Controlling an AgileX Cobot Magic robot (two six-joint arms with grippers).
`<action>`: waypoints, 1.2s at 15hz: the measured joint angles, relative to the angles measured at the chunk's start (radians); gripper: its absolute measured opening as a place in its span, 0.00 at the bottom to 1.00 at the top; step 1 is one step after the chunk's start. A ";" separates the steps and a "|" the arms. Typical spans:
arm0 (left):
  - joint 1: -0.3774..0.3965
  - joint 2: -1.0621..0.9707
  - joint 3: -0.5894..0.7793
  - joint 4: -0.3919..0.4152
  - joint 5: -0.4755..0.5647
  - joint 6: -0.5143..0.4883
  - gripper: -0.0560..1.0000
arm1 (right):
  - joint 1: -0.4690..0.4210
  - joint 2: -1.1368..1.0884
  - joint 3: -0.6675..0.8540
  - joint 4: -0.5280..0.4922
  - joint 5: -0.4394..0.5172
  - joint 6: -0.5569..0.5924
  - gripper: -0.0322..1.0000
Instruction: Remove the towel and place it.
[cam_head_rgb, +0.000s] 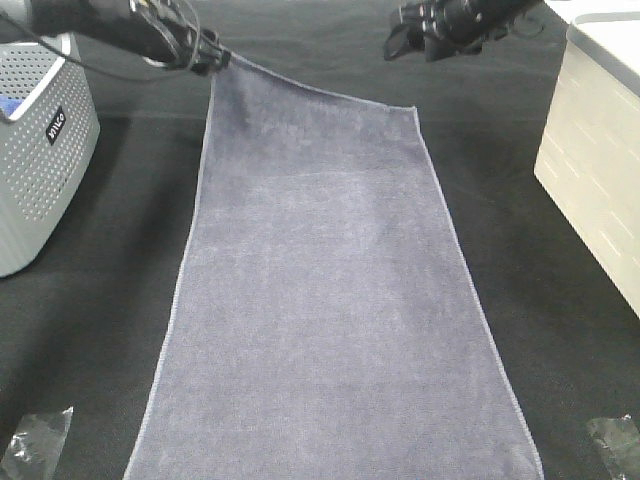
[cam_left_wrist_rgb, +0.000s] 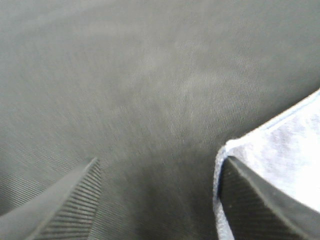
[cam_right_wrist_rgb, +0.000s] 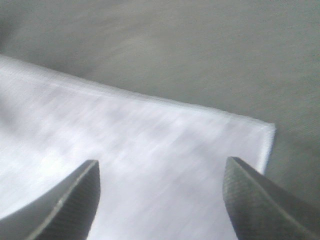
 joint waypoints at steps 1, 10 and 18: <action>0.000 -0.008 0.000 0.008 0.000 0.000 0.66 | 0.000 -0.022 0.000 0.000 0.041 0.001 0.70; 0.009 0.110 0.000 0.015 -0.069 0.000 0.66 | 0.000 -0.049 -0.001 -0.005 0.183 0.002 0.70; 0.009 0.020 -0.037 0.016 0.088 -0.055 0.71 | 0.000 -0.116 -0.001 -0.144 0.229 0.120 0.75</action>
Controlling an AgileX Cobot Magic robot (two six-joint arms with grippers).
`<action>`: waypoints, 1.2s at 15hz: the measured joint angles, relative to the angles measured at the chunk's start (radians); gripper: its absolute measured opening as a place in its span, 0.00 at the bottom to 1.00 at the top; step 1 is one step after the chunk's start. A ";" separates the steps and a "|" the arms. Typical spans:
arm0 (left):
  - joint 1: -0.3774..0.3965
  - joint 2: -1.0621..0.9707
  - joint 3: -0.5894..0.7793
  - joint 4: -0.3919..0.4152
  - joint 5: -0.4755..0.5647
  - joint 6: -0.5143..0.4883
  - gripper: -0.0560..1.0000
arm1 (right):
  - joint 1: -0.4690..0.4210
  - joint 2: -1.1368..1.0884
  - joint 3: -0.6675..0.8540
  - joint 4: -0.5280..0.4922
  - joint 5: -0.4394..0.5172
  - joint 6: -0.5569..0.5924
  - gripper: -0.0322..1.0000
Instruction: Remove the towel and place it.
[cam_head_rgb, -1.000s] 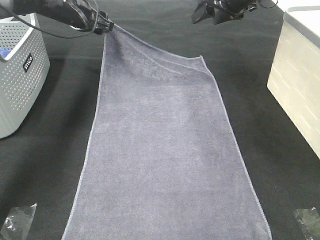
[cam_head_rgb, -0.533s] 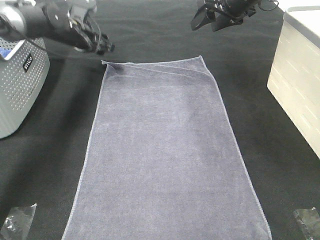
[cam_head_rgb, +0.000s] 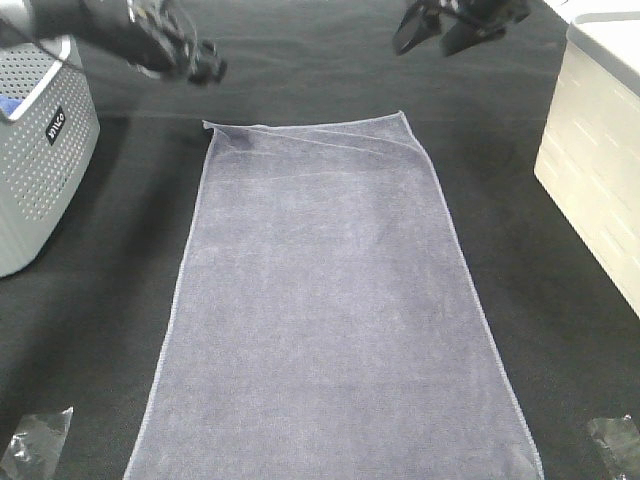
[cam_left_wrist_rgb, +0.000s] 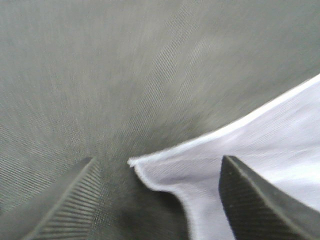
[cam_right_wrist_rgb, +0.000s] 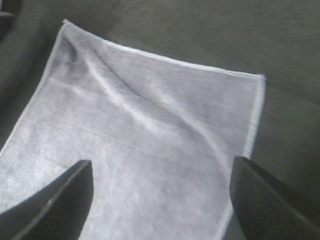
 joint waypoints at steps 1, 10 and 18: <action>0.000 -0.067 -0.003 0.026 0.080 -0.076 0.78 | 0.000 -0.036 0.000 -0.045 0.020 0.043 0.76; 0.216 -0.427 0.009 0.263 0.548 -0.389 0.84 | -0.168 -0.320 0.000 -0.176 0.272 0.239 0.76; 0.234 -1.111 0.840 0.261 0.468 -0.387 0.83 | -0.168 -0.906 0.570 -0.200 0.278 0.298 0.76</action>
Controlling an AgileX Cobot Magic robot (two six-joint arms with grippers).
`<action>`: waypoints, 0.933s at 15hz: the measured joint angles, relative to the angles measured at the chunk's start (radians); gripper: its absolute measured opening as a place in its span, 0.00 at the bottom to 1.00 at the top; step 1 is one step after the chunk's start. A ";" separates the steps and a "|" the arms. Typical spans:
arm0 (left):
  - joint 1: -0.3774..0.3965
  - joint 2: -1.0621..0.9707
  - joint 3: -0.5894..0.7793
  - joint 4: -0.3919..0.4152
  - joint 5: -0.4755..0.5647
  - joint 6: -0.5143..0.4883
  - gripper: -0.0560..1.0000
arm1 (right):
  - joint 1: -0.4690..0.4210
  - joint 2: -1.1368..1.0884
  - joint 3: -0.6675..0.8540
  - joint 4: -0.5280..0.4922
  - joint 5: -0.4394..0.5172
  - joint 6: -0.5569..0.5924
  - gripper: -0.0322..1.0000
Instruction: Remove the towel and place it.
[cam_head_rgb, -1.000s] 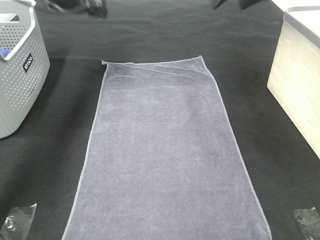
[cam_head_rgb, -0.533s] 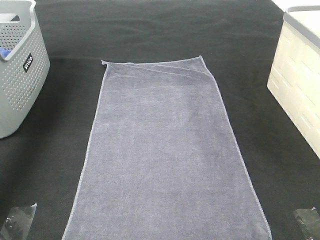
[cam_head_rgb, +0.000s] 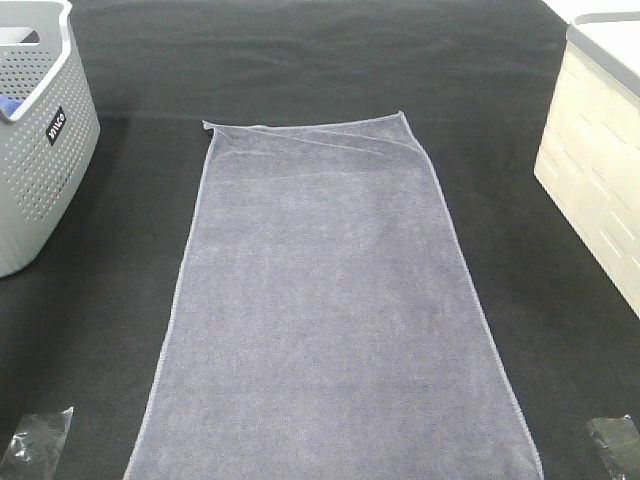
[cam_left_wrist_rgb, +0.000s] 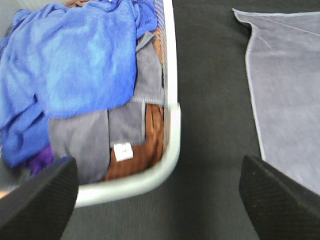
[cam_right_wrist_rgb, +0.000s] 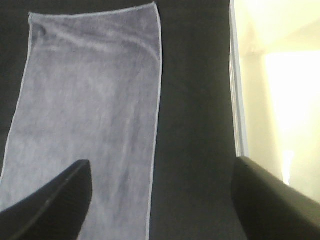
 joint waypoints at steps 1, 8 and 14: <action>0.000 -0.102 0.068 -0.001 0.002 -0.001 0.83 | 0.000 -0.112 0.096 0.000 0.003 0.000 0.76; 0.000 -0.654 0.299 0.030 0.044 -0.003 0.83 | 0.000 -0.784 0.629 -0.045 0.005 0.004 0.76; 0.000 -1.016 0.566 0.048 0.113 0.032 0.83 | 0.000 -1.195 0.878 -0.045 0.006 0.010 0.76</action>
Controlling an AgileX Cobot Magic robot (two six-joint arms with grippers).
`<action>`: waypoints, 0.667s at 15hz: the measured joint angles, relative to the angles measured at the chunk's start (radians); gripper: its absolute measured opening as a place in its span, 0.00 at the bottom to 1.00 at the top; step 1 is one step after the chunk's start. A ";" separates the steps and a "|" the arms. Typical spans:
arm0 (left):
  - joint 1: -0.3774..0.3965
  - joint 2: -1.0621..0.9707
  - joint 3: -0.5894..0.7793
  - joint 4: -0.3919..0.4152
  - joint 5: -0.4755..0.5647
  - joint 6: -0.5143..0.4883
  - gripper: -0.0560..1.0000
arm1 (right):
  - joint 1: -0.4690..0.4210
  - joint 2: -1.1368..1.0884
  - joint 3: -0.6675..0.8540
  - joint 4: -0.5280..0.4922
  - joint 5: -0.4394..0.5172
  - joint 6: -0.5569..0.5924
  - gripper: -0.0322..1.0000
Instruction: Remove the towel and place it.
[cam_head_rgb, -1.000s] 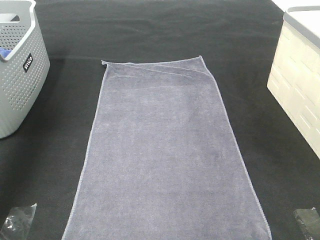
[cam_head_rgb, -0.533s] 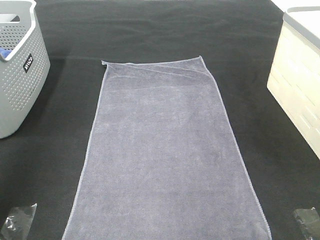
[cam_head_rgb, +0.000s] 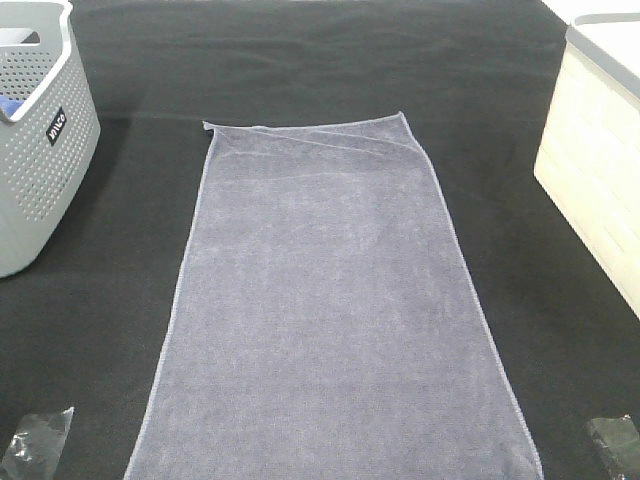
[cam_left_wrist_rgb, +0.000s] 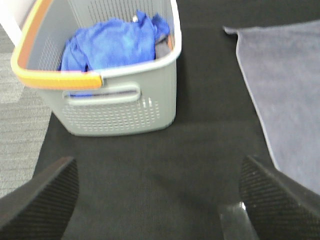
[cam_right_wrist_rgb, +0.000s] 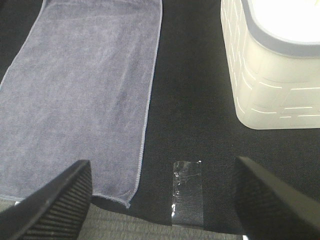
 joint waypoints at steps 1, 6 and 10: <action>0.000 -0.068 0.037 0.000 0.021 0.005 0.83 | 0.000 -0.052 0.027 -0.002 0.000 -0.001 0.76; 0.000 -0.324 0.158 -0.030 0.176 0.007 0.83 | 0.000 -0.141 0.142 -0.011 0.002 -0.030 0.76; 0.000 -0.327 0.213 -0.077 0.093 0.025 0.83 | 0.000 -0.141 0.202 -0.022 -0.032 -0.070 0.76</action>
